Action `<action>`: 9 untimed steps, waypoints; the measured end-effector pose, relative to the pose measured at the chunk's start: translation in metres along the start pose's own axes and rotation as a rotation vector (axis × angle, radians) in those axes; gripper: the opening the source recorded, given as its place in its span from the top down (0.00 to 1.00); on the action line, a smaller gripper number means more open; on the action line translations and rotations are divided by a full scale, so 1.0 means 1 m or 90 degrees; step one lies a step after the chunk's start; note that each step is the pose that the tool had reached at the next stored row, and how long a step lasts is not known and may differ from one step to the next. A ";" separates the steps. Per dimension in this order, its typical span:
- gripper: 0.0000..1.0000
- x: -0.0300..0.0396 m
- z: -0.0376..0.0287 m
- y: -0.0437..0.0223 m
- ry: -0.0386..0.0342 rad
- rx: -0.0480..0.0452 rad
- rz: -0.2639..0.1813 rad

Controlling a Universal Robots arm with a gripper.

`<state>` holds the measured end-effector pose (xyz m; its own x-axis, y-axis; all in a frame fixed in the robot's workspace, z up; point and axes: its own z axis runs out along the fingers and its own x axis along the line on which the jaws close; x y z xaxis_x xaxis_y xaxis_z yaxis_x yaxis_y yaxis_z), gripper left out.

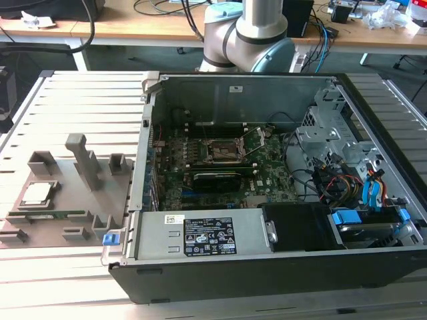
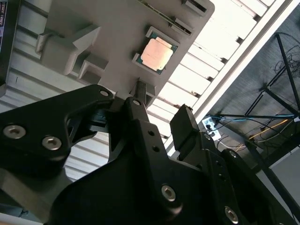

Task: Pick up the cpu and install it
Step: 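Pick up the cpu and move it towards the insertion slot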

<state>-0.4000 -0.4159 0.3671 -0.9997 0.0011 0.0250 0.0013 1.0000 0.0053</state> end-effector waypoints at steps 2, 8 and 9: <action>0.52 0.0000 0.0015 0.0000 -0.0001 -0.0001 0.000; 0.52 -0.0001 0.0062 0.0000 0.0000 0.0000 0.000; 0.52 -0.0002 0.0072 0.0000 -0.0001 -0.0001 0.000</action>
<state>-0.4000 -0.4159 0.3599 -0.9997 0.0011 0.0248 0.0013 1.0000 0.0054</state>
